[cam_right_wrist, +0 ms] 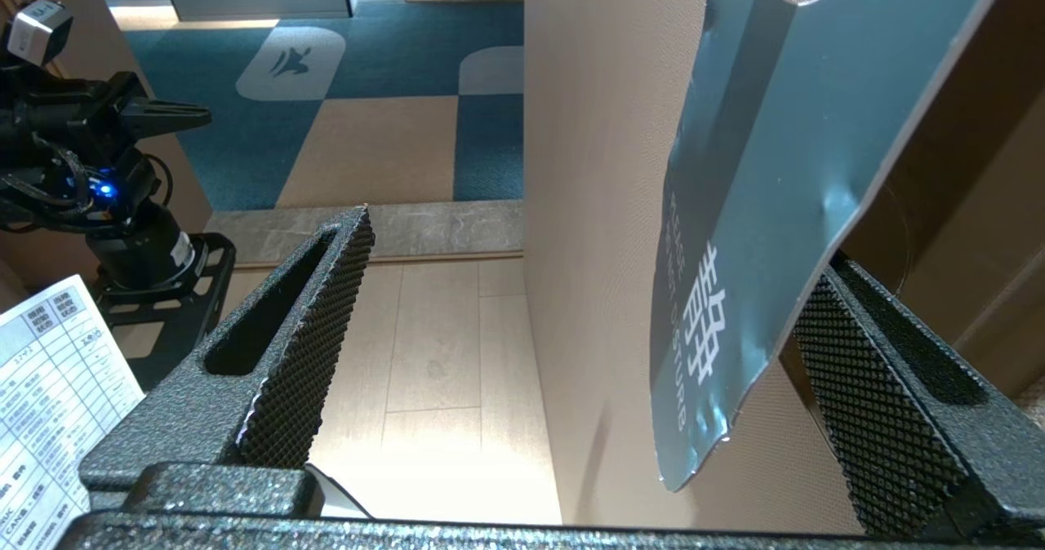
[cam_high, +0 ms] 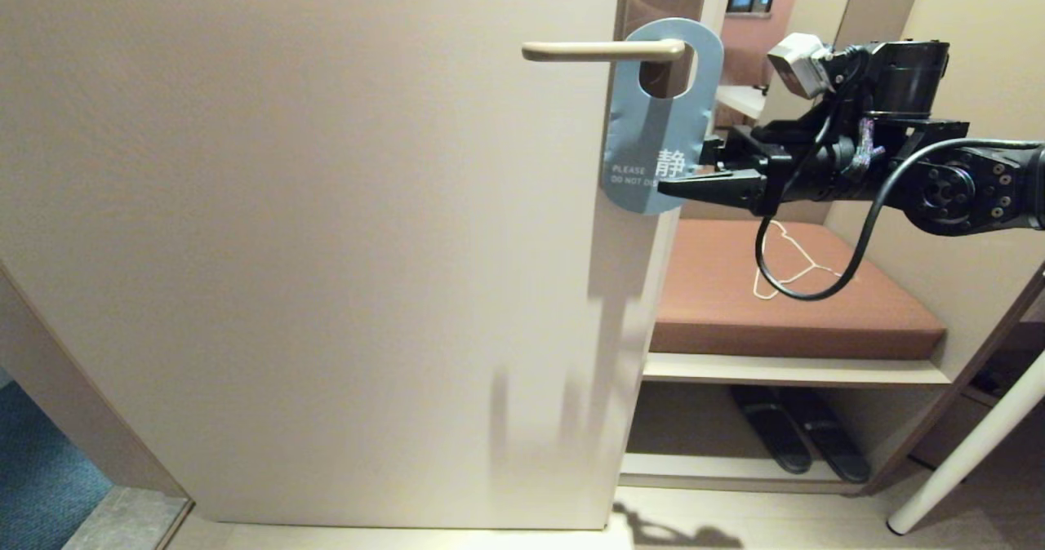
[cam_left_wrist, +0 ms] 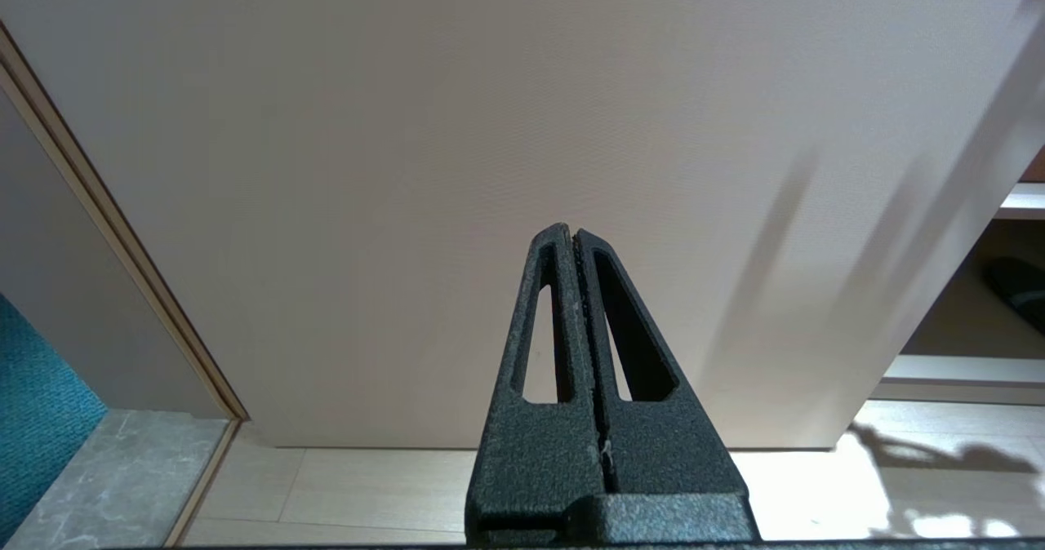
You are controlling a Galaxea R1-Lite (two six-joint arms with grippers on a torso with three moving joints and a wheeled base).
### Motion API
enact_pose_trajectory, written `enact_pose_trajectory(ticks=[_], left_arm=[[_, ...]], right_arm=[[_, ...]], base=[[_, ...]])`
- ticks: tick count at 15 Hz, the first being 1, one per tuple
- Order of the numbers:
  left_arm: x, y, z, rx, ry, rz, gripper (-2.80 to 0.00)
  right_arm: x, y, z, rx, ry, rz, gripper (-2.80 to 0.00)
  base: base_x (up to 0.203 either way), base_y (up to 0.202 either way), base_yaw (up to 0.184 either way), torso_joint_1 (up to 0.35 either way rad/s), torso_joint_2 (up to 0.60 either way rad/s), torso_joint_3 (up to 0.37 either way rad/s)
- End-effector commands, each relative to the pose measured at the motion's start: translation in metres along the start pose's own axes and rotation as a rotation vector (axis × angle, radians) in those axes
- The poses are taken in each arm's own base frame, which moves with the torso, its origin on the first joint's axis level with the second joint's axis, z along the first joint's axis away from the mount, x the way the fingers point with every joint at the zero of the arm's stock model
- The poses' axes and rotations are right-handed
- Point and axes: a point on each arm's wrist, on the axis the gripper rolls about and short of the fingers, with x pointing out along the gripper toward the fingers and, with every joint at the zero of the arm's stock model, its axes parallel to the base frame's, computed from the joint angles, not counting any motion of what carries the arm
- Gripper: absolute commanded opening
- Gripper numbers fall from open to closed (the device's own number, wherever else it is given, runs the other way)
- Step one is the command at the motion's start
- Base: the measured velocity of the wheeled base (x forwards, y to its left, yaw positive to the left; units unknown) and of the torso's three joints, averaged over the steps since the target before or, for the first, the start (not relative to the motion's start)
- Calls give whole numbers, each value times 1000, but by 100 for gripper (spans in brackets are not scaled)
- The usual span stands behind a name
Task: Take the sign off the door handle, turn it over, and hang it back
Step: Take down the sign
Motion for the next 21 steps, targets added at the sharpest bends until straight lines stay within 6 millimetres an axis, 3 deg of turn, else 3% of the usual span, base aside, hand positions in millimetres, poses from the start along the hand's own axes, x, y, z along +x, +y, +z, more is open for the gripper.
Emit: enact_pose_trajectory(ticks=[1, 19, 20, 21], left_arm=[[0, 0, 0, -1, 1, 2, -280], [0, 0, 0, -1, 1, 0, -280], [0, 0, 0, -1, 1, 0, -280], [0, 0, 0, -1, 1, 1, -280]], right_arm=[[0, 1, 1, -5, -2, 8, 0], [8, -7, 1, -53, -25, 9, 0], [8, -7, 1, -54, -25, 9, -280], [8, -7, 1, -55, -25, 9, -280]], base=[[0, 0, 0, 0, 0, 0], [0, 0, 0, 0, 0, 0], [0, 0, 0, 0, 0, 0], [0, 0, 0, 0, 0, 0]])
